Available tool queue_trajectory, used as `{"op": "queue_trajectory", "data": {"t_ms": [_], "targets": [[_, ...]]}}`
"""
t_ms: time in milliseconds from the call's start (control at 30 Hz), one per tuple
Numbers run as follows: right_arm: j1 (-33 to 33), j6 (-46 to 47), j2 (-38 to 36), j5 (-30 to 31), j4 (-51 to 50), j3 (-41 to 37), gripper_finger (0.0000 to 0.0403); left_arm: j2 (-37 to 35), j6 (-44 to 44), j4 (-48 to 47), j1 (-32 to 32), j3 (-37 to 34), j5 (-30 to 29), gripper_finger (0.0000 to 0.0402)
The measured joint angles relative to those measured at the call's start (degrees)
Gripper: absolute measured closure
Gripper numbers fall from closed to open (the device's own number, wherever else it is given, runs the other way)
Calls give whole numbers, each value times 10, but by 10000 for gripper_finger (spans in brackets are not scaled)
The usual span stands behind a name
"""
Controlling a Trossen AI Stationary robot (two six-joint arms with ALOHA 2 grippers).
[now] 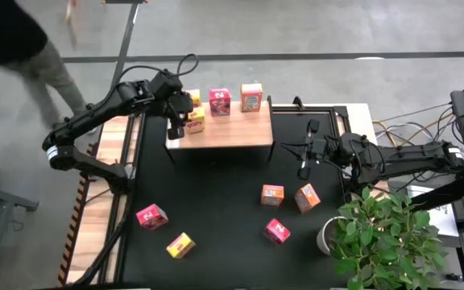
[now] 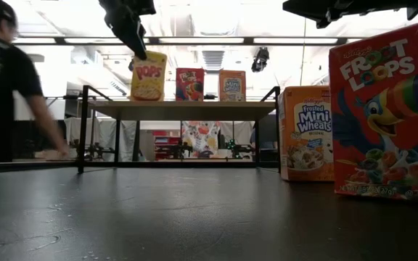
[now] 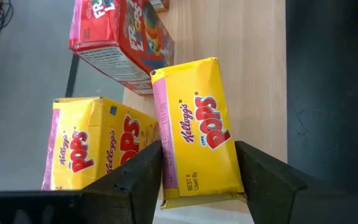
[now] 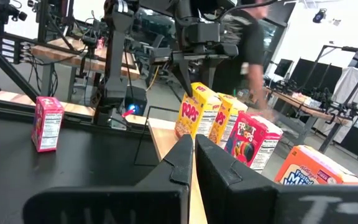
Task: Stack cereal on shelf
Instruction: Put the top yellow cereal box aligned with the other yellow cereal box on the shelf
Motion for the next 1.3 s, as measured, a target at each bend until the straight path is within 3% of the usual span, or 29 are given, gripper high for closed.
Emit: {"op": "queue_trajectory", "data": {"t_ms": [533, 967, 1133, 1300], "targets": [[0, 4, 0, 0, -4, 0, 394, 0, -1, 1, 0, -17, -2, 216], [0, 4, 0, 0, -4, 0, 394, 0, -10, -17, -2, 10, -2, 154], [0, 3, 0, 0, -4, 0, 394, -1, -19, -42, -7, 53, -2, 155], [0, 2, 0, 0, -4, 0, 394, -2, -52, -5, -13, 61, -2, 177]]}}
